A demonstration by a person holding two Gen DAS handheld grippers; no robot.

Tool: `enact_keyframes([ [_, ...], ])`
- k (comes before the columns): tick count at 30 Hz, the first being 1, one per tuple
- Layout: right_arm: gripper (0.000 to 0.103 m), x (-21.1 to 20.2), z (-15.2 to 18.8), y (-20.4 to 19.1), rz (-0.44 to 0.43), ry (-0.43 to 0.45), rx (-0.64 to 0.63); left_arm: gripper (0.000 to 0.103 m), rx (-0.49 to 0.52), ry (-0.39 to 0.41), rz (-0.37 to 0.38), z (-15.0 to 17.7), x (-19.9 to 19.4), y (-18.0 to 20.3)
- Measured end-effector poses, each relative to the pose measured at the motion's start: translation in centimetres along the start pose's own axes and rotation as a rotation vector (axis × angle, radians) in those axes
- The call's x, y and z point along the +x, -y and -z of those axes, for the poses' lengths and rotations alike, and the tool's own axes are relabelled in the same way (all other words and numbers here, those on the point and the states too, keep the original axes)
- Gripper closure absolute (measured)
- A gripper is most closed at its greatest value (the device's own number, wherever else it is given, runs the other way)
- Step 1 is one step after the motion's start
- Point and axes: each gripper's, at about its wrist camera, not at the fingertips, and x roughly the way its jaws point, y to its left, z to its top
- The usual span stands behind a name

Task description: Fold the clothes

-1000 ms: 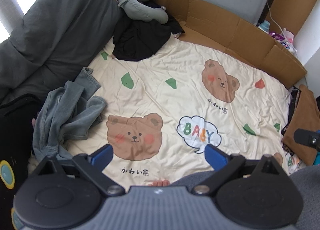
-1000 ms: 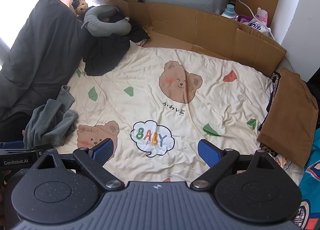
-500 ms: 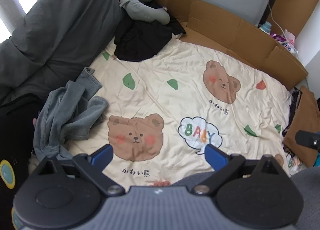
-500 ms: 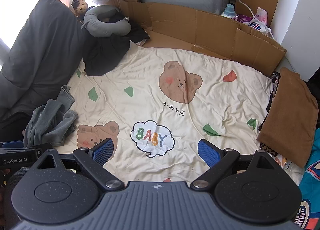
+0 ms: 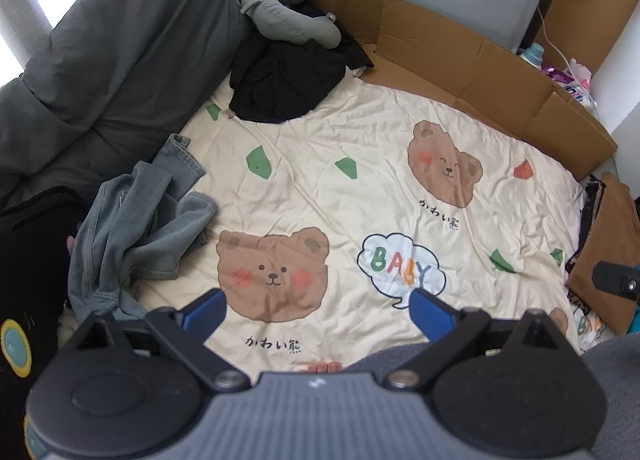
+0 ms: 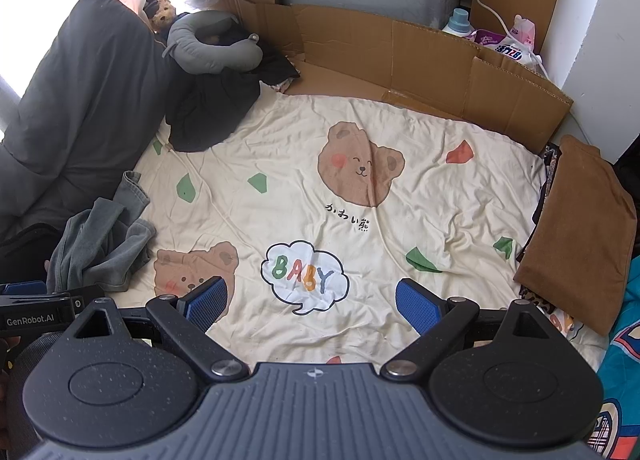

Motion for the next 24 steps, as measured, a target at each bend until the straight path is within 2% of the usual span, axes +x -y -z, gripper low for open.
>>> enact_keyframes([
  [24,0.008,0.12,0.24,0.2,-0.002,-0.008,0.02,0.004,0.0,-0.003,-0.003,-0.03,-0.03,0.06],
])
